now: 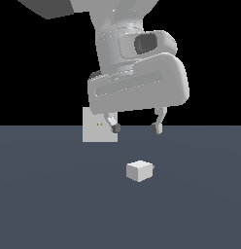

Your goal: Plug the charger into the wall socket.

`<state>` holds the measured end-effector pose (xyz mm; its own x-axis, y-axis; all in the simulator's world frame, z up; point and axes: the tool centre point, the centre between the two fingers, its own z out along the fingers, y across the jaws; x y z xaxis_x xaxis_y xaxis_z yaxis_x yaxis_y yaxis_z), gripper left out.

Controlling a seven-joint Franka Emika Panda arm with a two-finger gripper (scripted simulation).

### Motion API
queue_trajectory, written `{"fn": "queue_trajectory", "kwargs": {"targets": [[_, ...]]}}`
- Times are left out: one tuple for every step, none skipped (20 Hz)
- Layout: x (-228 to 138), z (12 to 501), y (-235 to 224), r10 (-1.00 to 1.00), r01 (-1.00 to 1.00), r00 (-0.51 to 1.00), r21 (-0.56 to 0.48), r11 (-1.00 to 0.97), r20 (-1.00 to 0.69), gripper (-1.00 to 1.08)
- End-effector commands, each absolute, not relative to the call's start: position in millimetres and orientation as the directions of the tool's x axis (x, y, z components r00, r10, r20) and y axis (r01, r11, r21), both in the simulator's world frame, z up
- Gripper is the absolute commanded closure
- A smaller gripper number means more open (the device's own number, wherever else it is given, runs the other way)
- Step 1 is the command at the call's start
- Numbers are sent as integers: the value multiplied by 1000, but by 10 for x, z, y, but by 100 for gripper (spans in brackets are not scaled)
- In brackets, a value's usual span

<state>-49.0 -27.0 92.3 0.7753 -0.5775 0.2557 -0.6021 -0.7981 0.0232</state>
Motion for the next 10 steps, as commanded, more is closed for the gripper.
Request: {"fn": "queue_trajectory", "kwargs": {"targets": [[-510, 875, -287, -605, -633, 747, 20, -774, 276, -92], [-518, 855, -294, -615, -645, 736, 18, -764, 284, -92], [-526, 835, -301, -625, -657, 724, 17, -754, 292, -92], [-533, 816, -308, -634, -668, 713, 16, -744, 299, -92], [-540, 798, -314, -643, -679, 702, 14, -734, 306, -92], [-546, 781, -320, -651, -688, 692, 13, -725, 313, -92], [-552, 765, -326, -659, -698, 682, 11, -716, 319, -92], [-558, 749, -332, -666, -706, 672, 10, -708, 325, -92], [-563, 734, -337, -672, -714, 663, 9, -700, 331, -92], [-569, 720, -342, -678, -722, 654, 7, -692, 336, -92]]}}
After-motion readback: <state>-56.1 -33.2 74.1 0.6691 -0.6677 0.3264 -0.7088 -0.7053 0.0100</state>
